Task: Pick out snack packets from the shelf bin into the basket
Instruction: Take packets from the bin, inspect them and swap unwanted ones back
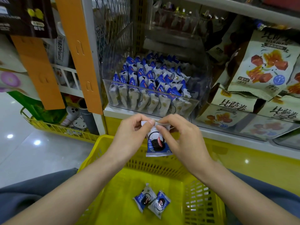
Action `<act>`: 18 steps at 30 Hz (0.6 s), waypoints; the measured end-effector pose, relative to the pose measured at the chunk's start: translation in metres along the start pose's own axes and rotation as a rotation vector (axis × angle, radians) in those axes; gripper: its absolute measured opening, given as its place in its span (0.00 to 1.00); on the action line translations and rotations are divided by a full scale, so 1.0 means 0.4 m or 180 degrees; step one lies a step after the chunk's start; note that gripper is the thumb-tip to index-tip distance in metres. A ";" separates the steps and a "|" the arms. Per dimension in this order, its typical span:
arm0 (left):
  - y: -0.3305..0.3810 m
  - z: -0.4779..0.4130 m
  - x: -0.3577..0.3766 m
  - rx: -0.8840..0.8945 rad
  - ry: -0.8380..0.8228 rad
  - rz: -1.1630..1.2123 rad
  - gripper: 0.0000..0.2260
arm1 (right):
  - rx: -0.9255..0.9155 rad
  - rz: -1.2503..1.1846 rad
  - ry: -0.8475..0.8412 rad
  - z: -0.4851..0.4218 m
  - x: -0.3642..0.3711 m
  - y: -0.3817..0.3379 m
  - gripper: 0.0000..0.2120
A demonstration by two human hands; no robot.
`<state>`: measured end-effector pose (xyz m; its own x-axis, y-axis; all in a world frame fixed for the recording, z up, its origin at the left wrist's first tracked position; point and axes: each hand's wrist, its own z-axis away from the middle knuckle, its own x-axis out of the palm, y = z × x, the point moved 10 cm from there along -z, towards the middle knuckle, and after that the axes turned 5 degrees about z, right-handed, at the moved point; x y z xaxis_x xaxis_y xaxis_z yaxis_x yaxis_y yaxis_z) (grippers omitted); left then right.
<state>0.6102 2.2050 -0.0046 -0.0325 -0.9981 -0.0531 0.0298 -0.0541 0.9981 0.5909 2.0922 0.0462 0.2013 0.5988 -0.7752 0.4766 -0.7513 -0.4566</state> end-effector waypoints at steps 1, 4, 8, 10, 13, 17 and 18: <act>0.004 -0.001 0.000 0.0019 0.0005 0.0011 0.07 | -0.0003 0.0020 0.0033 -0.002 -0.006 0.000 0.05; 0.003 -0.004 -0.011 0.0057 0.0127 0.0118 0.04 | 0.0257 -0.0312 0.0216 -0.011 -0.025 0.030 0.03; -0.061 -0.010 -0.015 -0.0723 0.0104 0.0031 0.12 | 0.0437 -0.0910 0.0580 -0.022 -0.058 0.058 0.04; -0.085 -0.004 0.007 -0.1178 -0.0144 0.0489 0.20 | 0.0195 -0.0927 0.0498 -0.025 -0.056 0.037 0.05; -0.072 -0.002 0.020 -0.1100 -0.0362 0.1225 0.19 | -0.0256 -0.0510 0.0154 -0.015 -0.027 0.000 0.03; -0.047 -0.016 -0.017 -0.0658 -0.0135 0.1243 0.10 | -0.0509 -0.0010 -0.0174 -0.004 0.008 -0.022 0.05; -0.044 -0.019 -0.029 -0.0593 -0.0010 0.1107 0.10 | -0.0382 -0.0073 -0.0266 -0.004 0.016 -0.017 0.05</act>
<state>0.6175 2.2172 -0.0217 0.0086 -0.9577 0.2876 0.2205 0.2823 0.9336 0.5903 2.1016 0.0448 0.1194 0.5865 -0.8011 0.5802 -0.6960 -0.4231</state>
